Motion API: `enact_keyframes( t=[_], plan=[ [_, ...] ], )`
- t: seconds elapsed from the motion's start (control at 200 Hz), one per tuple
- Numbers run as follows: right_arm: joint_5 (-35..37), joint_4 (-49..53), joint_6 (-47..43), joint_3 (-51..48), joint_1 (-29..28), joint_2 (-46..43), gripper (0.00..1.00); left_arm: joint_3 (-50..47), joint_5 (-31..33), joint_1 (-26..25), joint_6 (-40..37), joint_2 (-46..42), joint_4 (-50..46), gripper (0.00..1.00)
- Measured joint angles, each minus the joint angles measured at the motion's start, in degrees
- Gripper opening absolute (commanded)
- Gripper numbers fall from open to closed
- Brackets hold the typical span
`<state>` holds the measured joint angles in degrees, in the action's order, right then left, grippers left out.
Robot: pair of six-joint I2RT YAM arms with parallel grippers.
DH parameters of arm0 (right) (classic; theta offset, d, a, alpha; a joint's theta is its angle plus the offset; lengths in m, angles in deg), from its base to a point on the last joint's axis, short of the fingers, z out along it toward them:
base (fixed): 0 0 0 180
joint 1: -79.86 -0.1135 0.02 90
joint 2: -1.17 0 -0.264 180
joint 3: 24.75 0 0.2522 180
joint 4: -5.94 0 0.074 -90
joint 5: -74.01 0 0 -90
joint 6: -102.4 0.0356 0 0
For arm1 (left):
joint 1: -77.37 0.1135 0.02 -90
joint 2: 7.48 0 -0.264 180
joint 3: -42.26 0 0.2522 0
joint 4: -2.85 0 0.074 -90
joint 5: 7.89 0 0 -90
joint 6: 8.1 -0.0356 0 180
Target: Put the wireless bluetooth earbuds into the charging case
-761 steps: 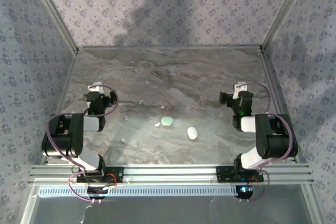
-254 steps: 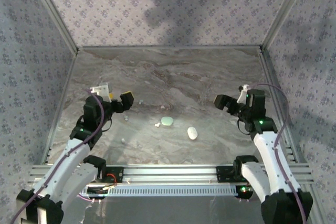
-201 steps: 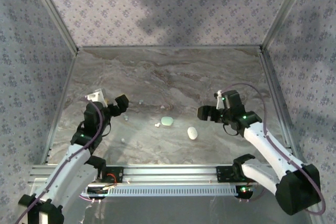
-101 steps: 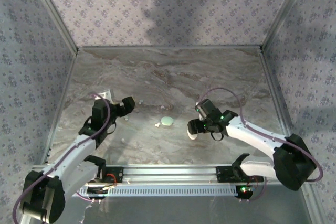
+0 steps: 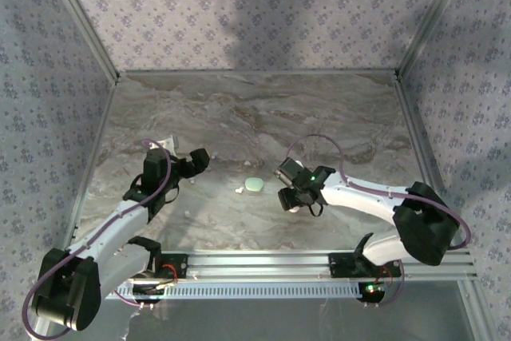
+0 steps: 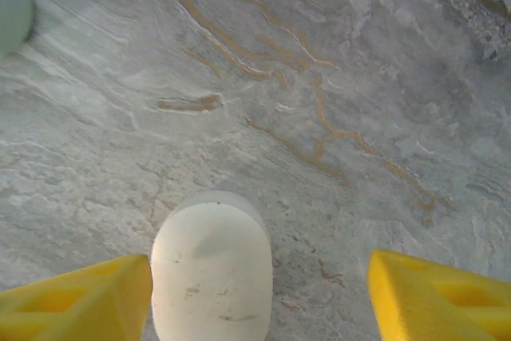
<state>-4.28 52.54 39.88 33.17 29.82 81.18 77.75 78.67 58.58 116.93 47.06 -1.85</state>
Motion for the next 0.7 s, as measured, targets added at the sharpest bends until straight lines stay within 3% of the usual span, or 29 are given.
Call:
enact_keyframes(
  t=[0.7],
  plan=[
    [-0.59, -0.09, 1.05, 0.13, -0.63, 1.44, 0.73, 0.2, -0.39, -0.61, -0.04, 0.0, 0.17, 1.0]
  ],
)
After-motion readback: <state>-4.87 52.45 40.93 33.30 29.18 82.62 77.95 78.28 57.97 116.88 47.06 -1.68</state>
